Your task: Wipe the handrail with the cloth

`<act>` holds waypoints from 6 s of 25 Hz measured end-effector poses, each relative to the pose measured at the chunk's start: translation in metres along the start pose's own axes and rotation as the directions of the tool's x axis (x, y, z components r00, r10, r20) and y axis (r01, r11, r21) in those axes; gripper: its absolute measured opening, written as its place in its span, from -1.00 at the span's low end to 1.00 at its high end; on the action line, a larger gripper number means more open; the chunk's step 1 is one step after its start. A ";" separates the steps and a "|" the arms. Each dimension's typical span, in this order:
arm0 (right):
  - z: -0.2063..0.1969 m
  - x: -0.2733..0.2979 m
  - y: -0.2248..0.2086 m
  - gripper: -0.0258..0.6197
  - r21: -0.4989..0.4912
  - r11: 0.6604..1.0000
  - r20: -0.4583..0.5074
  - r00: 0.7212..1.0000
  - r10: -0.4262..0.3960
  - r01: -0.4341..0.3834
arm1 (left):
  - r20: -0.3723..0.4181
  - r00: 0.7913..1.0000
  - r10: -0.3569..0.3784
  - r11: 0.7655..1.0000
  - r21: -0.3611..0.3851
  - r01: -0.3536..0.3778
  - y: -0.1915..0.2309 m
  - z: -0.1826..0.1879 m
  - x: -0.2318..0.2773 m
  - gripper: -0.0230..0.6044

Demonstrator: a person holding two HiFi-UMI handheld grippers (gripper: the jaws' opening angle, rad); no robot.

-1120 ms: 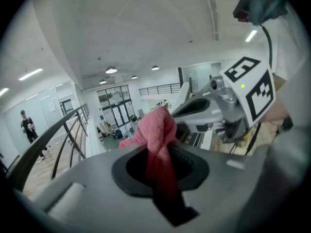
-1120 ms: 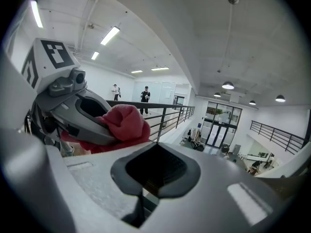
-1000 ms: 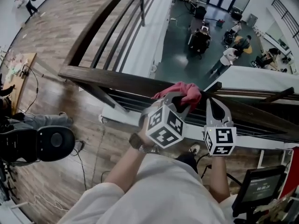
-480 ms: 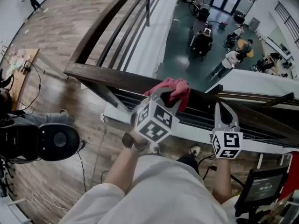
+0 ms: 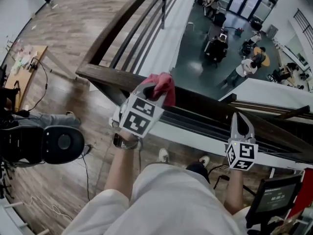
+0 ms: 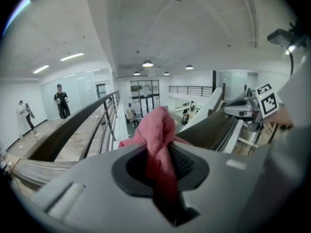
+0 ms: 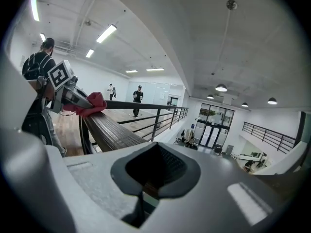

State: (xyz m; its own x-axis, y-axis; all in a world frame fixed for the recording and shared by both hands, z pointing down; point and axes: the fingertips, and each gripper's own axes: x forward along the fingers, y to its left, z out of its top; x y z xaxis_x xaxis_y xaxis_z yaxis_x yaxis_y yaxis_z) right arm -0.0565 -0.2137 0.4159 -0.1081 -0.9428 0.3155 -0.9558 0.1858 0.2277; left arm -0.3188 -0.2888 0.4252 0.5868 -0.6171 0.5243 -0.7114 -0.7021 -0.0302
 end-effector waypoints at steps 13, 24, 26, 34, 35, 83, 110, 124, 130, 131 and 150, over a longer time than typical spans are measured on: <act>0.002 -0.005 -0.009 -0.92 -0.022 1.000 -0.022 1.000 0.002 -0.002 | -0.005 0.988 0.152 0.985 -0.082 -0.152 0.093 -0.021 -0.034 -0.70; -0.002 -0.005 -0.006 -0.92 -0.011 1.000 -0.049 0.999 0.002 -0.003 | -0.020 0.944 0.330 0.909 -0.263 -0.323 0.217 -0.065 -0.087 -0.70; -0.002 -0.007 -0.010 -0.92 -0.009 1.000 -0.057 0.998 0.004 -0.004 | -0.024 0.939 0.343 0.899 -0.281 -0.336 0.228 -0.067 -0.093 -0.70; -0.004 -0.006 -0.010 -0.92 0.002 1.000 -0.075 0.997 0.016 -0.016 | -0.011 0.917 0.400 0.854 -0.358 -0.376 0.285 -0.082 -0.118 -0.70; -0.004 -0.007 -0.010 -0.92 0.001 1.000 -0.077 0.997 0.017 -0.017 | -0.009 0.914 0.406 0.849 -0.366 -0.381 0.291 -0.084 -0.121 -0.70; -0.009 0.003 0.010 -0.92 0.125 0.985 -0.131 0.983 0.132 -0.116 | -0.064 0.977 0.202 0.970 -0.128 -0.208 0.037 -0.022 -0.013 -0.70; -0.009 0.005 0.024 -0.95 0.151 0.975 -0.068 0.982 0.178 -0.166 | -0.082 0.995 -0.059 0.998 0.015 0.060 -0.126 0.024 0.051 -0.70; -0.009 -0.006 0.051 -0.95 0.139 0.954 -0.005 0.963 0.270 -0.267 | -0.069 0.982 -0.178 0.980 0.076 0.183 -0.199 0.033 0.073 -0.70; -0.009 -0.013 0.056 -0.95 0.154 0.939 0.020 0.951 0.307 -0.307 | -0.031 0.990 -0.136 0.990 0.020 0.137 -0.207 0.030 0.067 -0.70; -0.009 -0.013 0.057 -0.95 0.155 0.938 0.023 0.950 0.310 -0.310 | -0.020 0.992 -0.128 0.992 0.012 0.128 -0.207 0.030 0.065 -0.70; 0.002 -0.007 0.035 -0.95 0.165 0.928 0.051 0.943 0.330 -0.334 | 0.221 0.974 0.049 0.992 0.103 -0.073 -0.217 0.045 0.068 -0.70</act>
State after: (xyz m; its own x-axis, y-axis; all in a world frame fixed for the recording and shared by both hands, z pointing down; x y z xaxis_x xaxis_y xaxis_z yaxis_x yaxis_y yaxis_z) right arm -0.0900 -0.2008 0.4202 -0.4313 -0.8416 0.3252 -0.8962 0.4413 -0.0464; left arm -0.1069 -0.1944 0.4287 0.6221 -0.7142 0.3210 -0.7090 -0.6877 -0.1561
